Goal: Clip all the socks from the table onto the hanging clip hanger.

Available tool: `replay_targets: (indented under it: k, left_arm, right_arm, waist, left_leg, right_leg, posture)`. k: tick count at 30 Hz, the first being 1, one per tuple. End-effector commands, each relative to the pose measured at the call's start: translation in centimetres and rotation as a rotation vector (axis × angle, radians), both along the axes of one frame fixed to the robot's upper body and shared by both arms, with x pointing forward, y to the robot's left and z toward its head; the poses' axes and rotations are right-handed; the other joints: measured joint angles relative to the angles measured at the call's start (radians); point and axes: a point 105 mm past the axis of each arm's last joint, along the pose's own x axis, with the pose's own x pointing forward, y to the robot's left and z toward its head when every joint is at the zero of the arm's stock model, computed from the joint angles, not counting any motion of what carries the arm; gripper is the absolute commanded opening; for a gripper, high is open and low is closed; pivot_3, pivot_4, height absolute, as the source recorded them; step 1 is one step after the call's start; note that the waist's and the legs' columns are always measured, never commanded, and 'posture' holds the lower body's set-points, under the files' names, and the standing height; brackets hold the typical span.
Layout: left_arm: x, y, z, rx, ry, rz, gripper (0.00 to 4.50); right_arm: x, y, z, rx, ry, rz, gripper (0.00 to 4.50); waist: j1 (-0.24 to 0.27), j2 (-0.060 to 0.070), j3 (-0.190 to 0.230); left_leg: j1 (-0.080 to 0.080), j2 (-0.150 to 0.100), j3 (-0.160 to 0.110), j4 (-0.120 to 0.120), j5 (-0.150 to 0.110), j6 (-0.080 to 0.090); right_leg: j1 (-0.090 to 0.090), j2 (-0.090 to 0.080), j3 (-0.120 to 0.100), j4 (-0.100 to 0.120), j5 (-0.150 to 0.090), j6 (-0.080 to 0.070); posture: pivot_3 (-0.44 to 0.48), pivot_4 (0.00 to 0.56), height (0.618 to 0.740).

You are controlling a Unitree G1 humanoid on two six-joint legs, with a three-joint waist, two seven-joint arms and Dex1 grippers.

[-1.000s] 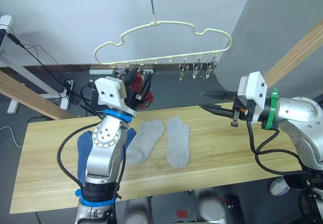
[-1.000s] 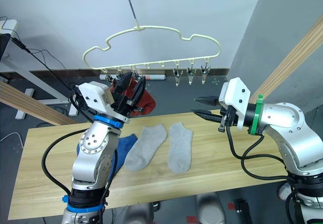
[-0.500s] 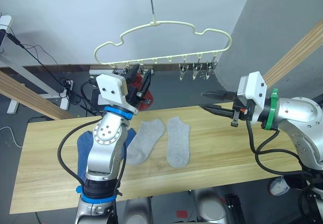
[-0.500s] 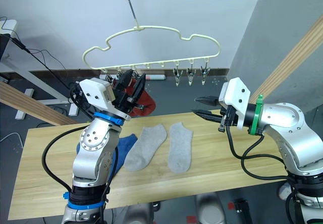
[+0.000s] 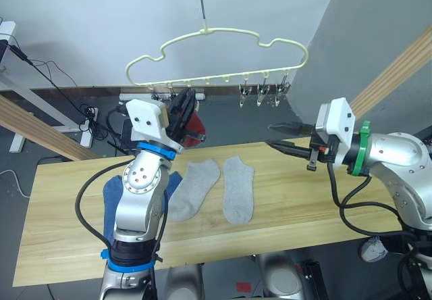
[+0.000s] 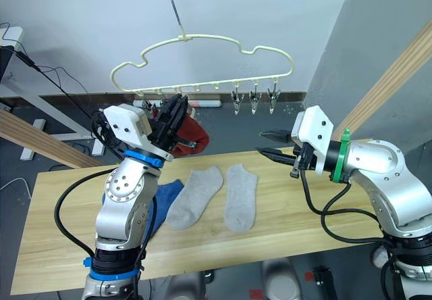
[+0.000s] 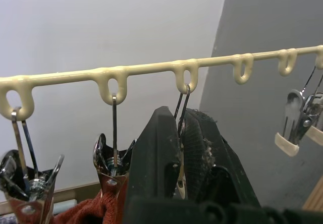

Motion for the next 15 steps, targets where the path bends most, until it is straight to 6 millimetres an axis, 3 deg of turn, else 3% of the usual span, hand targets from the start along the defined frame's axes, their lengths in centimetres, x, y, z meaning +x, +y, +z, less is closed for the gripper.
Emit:
replay_targets:
  k: [1, 8, 10, 15]
  left_arm:
    - [-0.5, 0.2, 0.7, 0.005, -0.022, -0.012, 0.06]
    - [-0.6, 0.7, 0.7, 0.022, -0.006, -0.035, 0.06]
    - [-0.7, 0.8, 0.7, 0.028, 0.001, -0.048, 0.06]
    - [-0.8, 0.7, 0.9, 0.042, 0.005, -0.07, 0.06]
  right_arm:
    - [-0.6, 0.3, -0.2, 0.03, 0.0, -0.02, 1.97]
    - [-0.5, 1.6, -5.2, 0.045, 0.095, -0.222, 4.27]
    - [-0.5, 2.6, -6.9, 0.042, 0.127, -0.275, 4.5]
    - [-0.3, 4.1, -10.5, 0.016, 0.184, -0.37, 4.5]
  waist:
    - [0.001, 0.0, 0.0]
    - [0.001, 0.0, -0.001]
    - [0.001, 0.0, -0.001]
    - [0.001, 0.0, -0.002]
  left_leg:
    - [0.0, 0.0, 0.0, 0.0, 0.0, 0.0]
    - [0.0, 0.001, -0.001, 0.0, 0.0, 0.0]
    - [0.0, 0.0, 0.0, 0.0, 0.0, 0.0]
    - [0.001, 0.001, -0.001, 0.0, 0.001, -0.001]
  right_leg:
    - [0.0, 0.0, 0.0, 0.0, 0.0, 0.0]
    - [0.0, 0.0, 0.0, 0.001, 0.0, 0.0]
    - [0.0, 0.0, 0.0, 0.001, 0.0, 0.0]
    - [0.0, 0.001, 0.0, 0.002, 0.001, 0.0]
  posture:
    - [-0.248, 0.346, 0.74]
    - [-0.229, 0.349, 0.74]
    - [-0.238, 0.354, 0.74]
    - [-0.234, 0.353, 0.74]
